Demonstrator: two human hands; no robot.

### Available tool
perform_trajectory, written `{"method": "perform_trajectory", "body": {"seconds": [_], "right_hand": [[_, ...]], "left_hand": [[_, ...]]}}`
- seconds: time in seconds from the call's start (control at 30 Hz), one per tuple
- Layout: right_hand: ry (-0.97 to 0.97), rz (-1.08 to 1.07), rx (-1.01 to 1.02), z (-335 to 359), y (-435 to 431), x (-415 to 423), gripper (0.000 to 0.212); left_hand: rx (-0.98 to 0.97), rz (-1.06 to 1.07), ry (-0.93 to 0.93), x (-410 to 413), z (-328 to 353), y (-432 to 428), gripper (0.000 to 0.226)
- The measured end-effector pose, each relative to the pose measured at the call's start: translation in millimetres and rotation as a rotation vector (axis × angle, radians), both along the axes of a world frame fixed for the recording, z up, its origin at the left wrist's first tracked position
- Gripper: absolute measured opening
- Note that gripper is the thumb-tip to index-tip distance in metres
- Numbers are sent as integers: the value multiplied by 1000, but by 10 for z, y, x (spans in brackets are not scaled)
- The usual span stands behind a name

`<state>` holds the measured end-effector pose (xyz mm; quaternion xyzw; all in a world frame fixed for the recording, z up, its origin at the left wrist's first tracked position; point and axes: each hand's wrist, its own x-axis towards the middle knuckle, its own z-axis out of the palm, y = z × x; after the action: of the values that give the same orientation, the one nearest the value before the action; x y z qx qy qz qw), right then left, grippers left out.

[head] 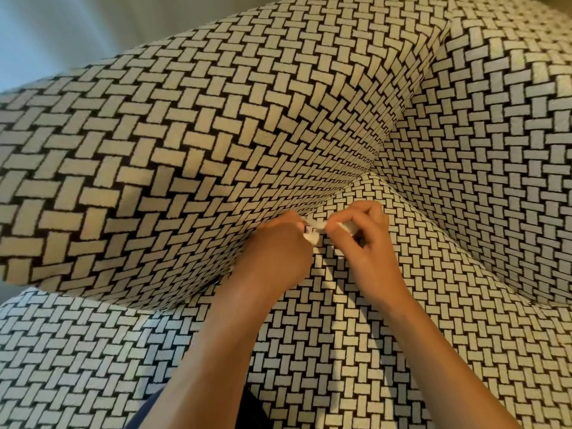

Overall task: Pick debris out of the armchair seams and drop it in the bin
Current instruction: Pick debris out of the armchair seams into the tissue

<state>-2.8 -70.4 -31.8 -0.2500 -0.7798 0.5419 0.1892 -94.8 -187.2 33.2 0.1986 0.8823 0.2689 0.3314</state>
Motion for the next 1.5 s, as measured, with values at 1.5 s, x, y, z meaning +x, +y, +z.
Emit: {"method": "perform_trajectory", "body": {"seconds": [1.5], "right_hand": [[-844,232,909,-139,-144,-735,74]], "left_hand": [[-176,-86,76,-38,-27,-252,25]]}}
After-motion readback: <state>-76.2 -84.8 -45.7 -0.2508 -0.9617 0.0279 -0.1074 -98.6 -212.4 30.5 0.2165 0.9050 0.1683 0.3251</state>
